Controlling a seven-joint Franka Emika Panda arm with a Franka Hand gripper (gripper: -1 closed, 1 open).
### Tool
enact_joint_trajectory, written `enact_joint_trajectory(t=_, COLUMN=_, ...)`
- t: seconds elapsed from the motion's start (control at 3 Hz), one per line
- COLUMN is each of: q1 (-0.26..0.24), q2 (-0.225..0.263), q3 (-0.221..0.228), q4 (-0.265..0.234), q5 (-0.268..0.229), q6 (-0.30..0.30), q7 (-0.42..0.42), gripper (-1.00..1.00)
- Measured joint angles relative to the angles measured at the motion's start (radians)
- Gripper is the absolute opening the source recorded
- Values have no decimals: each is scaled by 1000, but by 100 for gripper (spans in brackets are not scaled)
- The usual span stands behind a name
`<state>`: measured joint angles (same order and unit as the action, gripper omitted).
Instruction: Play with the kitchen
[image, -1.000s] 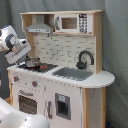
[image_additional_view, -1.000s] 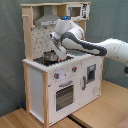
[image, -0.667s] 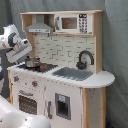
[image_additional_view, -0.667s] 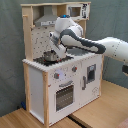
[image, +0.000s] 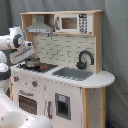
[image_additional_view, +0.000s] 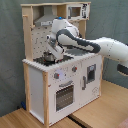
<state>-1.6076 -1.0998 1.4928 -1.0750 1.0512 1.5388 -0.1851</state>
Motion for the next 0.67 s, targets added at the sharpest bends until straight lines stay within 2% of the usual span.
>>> enact_joint_trajectory(t=0.33, q1=-40, q2=16, q3=42, q4=33, q5=29, q6=-68, q7=7, gripper=100)
enact_joint_trajectory(t=0.67, q1=-40, q2=57, q3=33, q4=83, q5=29, q6=-106, q7=75, gripper=100)
